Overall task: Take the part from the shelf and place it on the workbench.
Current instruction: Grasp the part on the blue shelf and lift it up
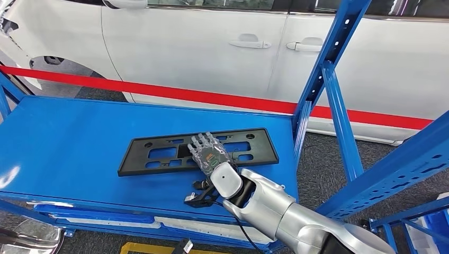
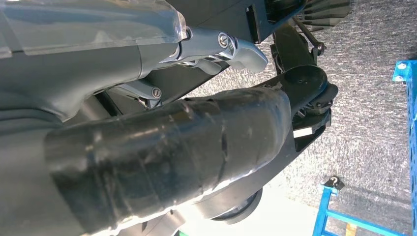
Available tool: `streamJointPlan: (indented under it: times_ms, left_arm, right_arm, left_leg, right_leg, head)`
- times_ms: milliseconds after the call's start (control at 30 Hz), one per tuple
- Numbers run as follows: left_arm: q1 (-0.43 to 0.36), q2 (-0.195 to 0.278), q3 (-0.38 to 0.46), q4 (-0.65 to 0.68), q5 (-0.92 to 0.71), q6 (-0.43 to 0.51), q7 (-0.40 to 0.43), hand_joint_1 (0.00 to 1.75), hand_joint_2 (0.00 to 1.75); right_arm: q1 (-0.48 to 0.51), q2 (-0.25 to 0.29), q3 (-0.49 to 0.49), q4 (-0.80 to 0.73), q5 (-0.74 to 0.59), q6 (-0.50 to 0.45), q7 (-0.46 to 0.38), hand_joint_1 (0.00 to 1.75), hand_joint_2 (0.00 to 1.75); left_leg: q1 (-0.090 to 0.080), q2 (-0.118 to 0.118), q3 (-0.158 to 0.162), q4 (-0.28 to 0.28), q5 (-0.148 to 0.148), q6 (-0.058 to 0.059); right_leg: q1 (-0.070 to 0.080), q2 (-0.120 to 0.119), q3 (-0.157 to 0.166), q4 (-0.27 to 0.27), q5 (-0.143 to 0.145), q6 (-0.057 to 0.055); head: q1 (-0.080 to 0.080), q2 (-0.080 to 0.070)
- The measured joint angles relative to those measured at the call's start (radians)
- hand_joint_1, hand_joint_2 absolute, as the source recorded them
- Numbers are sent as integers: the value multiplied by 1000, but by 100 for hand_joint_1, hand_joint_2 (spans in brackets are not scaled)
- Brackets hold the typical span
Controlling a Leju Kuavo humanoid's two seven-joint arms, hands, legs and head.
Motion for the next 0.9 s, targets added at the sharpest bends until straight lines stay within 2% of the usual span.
streamJointPlan:
  times_ms: [33, 167, 433, 467, 567, 600, 900]
  left_arm:
    - [0, 0, 0, 0, 0, 0, 0, 0, 0]
    - [0, 0, 0, 0, 0, 0, 1, 0, 0]
    - [0, 0, 0, 0, 0, 0, 2, 0, 0]
    - [0, 0, 0, 0, 0, 0, 2, 0, 0]
    - [0, 0, 0, 0, 0, 0, 2, 0, 0]
    - [0, 0, 1, 0, 0, 0, 2, 0, 0]
    - [0, 0, 2, 0, 0, 0, 2, 0, 0]
  right_arm:
    - [3, 0, 0, -1, -4, 0, -4, 0, 0]
    - [13, 4, 0, -10, -11, 1, -17, 0, 175]
    - [21, 5, 0, -32, -9, 2, -21, 0, 175]
    - [21, 5, 0, -34, -9, 2, -21, 23, 175]
    - [23, 5, 0, -39, -9, 2, -20, 154, 175]
    - [25, 5, 0, -42, -9, 0, -18, 175, 175]
    - [40, 5, 0, -74, -20, -10, -10, 175, 175]
  left_leg:
    - [0, 0, 0, 0, 0, 0]
    - [1, 0, 0, -1, 2, -3]
    - [2, 0, 0, -2, 2, -3]
    - [2, 0, 0, -2, 2, -4]
    - [2, 0, 0, -2, 2, -4]
    - [2, 0, 0, -2, 2, -4]
    - [2, 0, 0, -2, 2, -4]
  right_leg:
    - [0, 0, 0, 0, 0, 0]
    - [1, 0, -2, 2, 0, -1]
    - [2, 0, -2, 3, -1, -1]
    - [2, 0, -2, 3, 0, -1]
    - [2, 0, -2, 3, 0, -1]
    - [2, 0, -2, 3, 0, -1]
    - [2, 0, -2, 3, -1, -2]
  head:
    - [0, 0]
    - [0, 0]
    - [0, 0]
    - [0, 0]
    - [0, 0]
    - [0, 0]
    - [0, 0]
